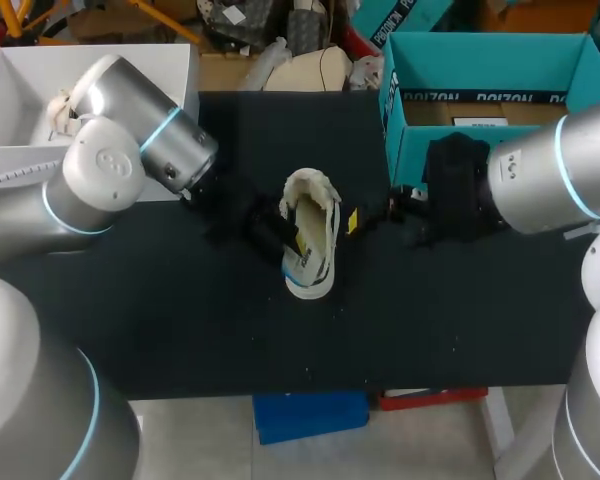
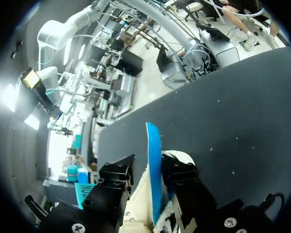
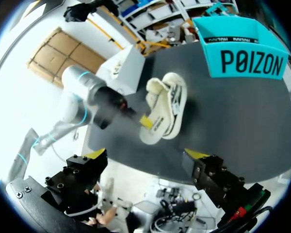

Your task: Take the shoe out of the shoebox, open the shoe tongue, remove and reinsert the insole, then place the shoe into the shoebox

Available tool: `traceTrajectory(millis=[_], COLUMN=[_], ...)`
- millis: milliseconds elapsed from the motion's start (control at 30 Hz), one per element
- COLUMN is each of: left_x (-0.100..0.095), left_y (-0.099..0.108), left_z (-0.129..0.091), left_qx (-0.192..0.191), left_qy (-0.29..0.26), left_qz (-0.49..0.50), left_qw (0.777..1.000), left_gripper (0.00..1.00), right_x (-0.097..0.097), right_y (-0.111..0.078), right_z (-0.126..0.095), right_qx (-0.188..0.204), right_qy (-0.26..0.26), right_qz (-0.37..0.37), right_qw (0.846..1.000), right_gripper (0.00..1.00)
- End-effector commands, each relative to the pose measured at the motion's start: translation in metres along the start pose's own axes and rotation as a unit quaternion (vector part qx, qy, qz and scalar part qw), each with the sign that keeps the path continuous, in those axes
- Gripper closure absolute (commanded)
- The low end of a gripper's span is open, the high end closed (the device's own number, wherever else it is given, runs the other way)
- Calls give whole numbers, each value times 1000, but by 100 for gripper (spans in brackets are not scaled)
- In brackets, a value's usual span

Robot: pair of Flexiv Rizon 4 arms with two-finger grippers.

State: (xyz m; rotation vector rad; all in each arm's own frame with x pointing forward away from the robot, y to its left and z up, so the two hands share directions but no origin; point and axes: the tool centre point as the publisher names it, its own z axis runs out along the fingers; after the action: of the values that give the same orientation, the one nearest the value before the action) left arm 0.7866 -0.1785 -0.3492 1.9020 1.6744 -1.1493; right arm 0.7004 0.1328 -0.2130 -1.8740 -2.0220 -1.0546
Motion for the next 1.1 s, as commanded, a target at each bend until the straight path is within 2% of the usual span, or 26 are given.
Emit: traceTrajectory(millis=[33, 67, 100, 267, 500, 667, 733, 933, 1100], left_x=[0, 1, 2, 5, 6, 1, -4, -5, -8], left_y=[-3, -4, -4, 3, 24, 36, 34, 21, 9], left_z=[4, 5, 6, 7, 5, 6, 6, 12, 14], left_qx=[8, 11, 12, 6, -33, -60, -51, -43, -51], left_qy=[13, 15, 17, 14, 10, -12, -33, -32, -41], left_qz=[-5, -5, -6, -11, -24, -38, -42, -40, -55], left_qw=[1000, 1000, 1000, 1000, 999, 997, 997, 998, 996], left_gripper=[76, 81, 100, 100, 100, 100, 100, 100, 100], right_x=[1, 1, 1, 1, 1, 1, 1, 1, 1], right_y=[0, 0, 0, 0, 0, 0, 0, 0, 0], right_z=[0, 0, 0, 0, 0, 0, 0, 0, 0], right_qx=[0, 0, 0, 0, 0, 0, 0, 0, 0], right_qy=[-2, -2, -2, -2, -2, -2, -2, -2, -2], right_qz=[0, 0, 0, 0, 0, 0, 0, 0, 0], right_qw=[1000, 1000, 1000, 1000, 1000, 1000, 1000, 1000, 1000], right_gripper=[0, 0, 0, 0, 0, 0, 0, 0, 0])
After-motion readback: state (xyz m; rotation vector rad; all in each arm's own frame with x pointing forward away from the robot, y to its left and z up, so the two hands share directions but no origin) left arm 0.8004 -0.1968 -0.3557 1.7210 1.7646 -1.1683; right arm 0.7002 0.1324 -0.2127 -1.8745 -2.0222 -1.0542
